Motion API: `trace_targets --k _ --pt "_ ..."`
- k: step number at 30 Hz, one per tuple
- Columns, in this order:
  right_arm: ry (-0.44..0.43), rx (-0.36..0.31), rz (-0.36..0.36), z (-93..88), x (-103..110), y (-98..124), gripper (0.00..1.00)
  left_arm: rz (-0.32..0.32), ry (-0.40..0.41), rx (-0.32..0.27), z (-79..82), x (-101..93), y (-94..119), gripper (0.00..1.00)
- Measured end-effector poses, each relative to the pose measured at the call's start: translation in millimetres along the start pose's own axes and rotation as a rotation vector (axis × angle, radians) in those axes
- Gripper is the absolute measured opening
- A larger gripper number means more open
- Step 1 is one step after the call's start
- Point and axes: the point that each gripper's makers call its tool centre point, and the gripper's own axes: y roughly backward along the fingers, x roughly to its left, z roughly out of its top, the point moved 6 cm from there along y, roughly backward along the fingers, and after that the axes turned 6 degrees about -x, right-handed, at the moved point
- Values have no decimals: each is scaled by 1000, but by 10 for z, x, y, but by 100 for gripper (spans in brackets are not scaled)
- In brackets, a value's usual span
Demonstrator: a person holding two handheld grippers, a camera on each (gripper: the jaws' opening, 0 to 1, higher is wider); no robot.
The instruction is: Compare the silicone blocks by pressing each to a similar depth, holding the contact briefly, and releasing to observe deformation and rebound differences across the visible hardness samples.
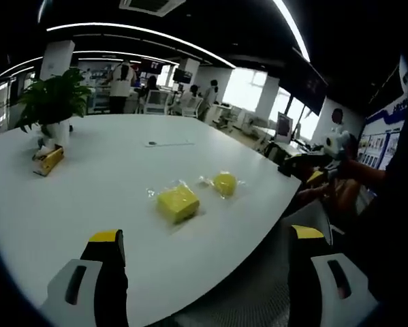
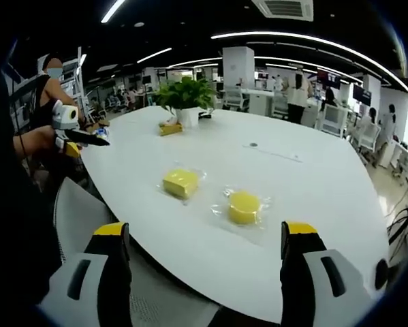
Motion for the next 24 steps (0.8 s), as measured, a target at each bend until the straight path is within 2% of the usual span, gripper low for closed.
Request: trace_targets --k 3,9,10,13,16,19,20,22,24 --pt "12 -10 -5 14 -29 17 87 -33 8 -5 102 -25 -54 99" --pt "31 -8 17 3 -177 11 87 -31 29 -33 326 -138 -225 99" --pt "39 -8 28 0 -206 6 87 -48 48 -28 367 -211 -311 99" --pt "44 23 50 -32 -321 11 86 -45 95 -29 431 -299 -466 99" --pt "56 11 61 -33 -438 47 85 -65 161 -41 482 -378 -646 99" --pt "35 0 58 -42 -531 94 82 -84 213 -28 505 -409 -814 96" --pt "25 -10 59 -50 -557 115 82 -93 276 -27 543 -432 -926 94" --pt "8 -5 57 -97 -609 134 81 -97 276 -48 600 -424 -1052 94" --pt "7 17 51 -158 -646 164 80 -97 284 -41 648 -426 -1195 93"
